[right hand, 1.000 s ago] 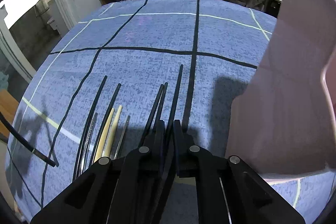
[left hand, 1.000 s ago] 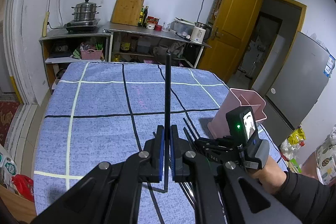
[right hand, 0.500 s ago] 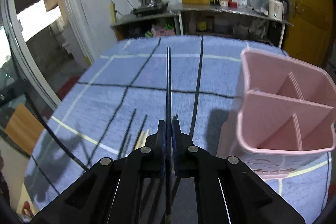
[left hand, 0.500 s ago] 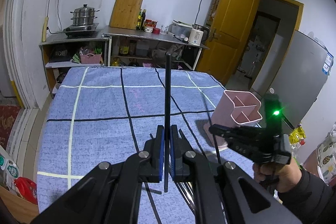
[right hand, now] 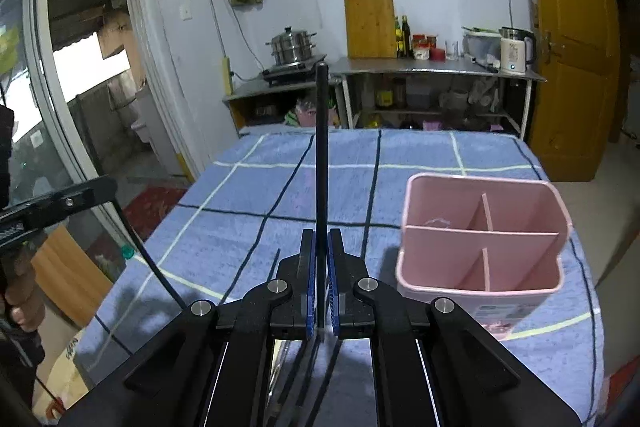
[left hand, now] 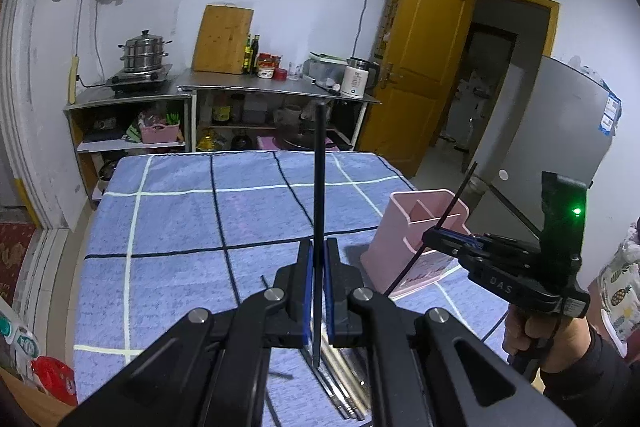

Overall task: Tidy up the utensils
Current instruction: 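Carry the held chopsticks with both tools over the pink utensil holder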

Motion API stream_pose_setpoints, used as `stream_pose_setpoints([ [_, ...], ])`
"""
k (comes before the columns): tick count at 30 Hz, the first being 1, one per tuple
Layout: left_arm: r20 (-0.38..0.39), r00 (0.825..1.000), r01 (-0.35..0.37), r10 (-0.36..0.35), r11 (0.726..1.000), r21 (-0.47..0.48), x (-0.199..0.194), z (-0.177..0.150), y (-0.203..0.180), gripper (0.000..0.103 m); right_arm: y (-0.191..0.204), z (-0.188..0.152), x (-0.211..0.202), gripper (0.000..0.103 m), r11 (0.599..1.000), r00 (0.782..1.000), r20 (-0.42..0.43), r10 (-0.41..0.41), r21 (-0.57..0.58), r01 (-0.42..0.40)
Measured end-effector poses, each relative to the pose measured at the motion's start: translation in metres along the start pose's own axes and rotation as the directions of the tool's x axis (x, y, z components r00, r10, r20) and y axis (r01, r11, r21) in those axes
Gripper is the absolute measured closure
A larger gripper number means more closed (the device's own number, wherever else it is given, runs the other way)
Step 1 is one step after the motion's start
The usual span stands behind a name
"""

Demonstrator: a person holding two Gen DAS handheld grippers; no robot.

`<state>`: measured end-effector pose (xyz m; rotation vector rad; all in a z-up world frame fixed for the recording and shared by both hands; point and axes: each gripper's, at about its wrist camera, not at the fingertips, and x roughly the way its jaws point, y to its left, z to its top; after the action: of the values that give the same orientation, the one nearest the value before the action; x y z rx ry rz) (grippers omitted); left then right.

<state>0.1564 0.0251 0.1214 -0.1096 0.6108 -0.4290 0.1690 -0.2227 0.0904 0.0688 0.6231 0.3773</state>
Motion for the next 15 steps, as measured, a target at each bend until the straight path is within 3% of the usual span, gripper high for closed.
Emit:
stream_pose_setpoints([
  [15, 0.002, 0.993, 0.121, -0.122, 0.99, 0.068, 0.036, 0.052, -0.075, 0.098, -0.044, 0.032, -0.07, 0.097, 0.997, 0.99, 0.124, -0.068, 0.053, 0.062],
])
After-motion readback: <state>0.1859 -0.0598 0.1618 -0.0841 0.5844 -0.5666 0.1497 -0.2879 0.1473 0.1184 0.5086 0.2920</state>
